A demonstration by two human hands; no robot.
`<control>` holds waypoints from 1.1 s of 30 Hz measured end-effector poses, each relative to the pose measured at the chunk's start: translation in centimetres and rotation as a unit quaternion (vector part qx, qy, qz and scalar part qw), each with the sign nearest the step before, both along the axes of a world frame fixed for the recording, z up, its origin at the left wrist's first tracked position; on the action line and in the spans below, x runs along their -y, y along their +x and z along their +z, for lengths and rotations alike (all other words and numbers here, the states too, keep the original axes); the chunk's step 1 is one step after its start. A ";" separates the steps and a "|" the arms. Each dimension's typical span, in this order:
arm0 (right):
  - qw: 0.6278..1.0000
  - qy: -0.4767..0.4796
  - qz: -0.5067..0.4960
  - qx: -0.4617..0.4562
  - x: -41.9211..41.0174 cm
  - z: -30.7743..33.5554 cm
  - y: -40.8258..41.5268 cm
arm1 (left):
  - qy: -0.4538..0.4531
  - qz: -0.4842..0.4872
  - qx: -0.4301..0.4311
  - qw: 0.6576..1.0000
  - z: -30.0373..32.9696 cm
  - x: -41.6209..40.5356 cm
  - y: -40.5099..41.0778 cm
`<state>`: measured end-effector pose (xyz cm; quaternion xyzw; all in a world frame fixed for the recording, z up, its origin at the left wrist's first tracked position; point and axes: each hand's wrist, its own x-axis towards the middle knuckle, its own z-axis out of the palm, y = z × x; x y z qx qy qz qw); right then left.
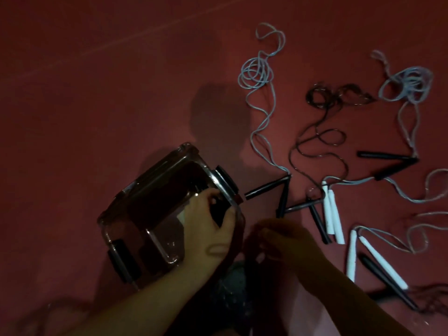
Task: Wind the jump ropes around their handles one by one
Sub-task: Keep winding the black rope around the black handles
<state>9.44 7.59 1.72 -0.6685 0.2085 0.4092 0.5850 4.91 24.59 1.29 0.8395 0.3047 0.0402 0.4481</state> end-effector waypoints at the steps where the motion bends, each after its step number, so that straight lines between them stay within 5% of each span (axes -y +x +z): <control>1: 1.000 -0.006 0.006 0.005 0.9 0.1 0.0 | -0.010 -0.023 0.026 0.999 0.6 0.7 0.0; 6: 0.990 -0.104 0.077 0.057 11.0 1.4 -0.5 | -0.085 -0.231 -0.031 0.969 1.5 6.9 1.5; 8: 0.978 -0.160 0.119 0.069 15.6 2.0 -0.9 | -0.111 -0.323 -0.095 0.935 1.5 9.8 2.3; 11: 0.978 -0.193 0.048 0.067 22.5 2.8 -2.6 | -0.157 -0.435 -0.133 0.876 0.6 15.4 3.7; 18: 0.962 -0.200 -0.187 -0.015 29.5 -0.5 -10.1 | -0.043 -0.623 -0.207 0.753 0.8 24.9 6.6; 23: 0.954 -0.165 -0.242 -0.061 29.6 -4.3 -13.8 | 0.147 -0.690 -0.204 0.679 -2.7 28.8 5.8; 29: 0.877 -0.144 -0.454 -0.061 28.3 -10.5 -16.4 | 0.196 -0.748 -0.222 0.593 -8.8 31.1 0.4; 33: 0.824 -0.113 -0.551 -0.068 26.8 -11.9 -17.5 | 0.257 -0.767 -0.032 0.587 -10.6 31.4 -2.4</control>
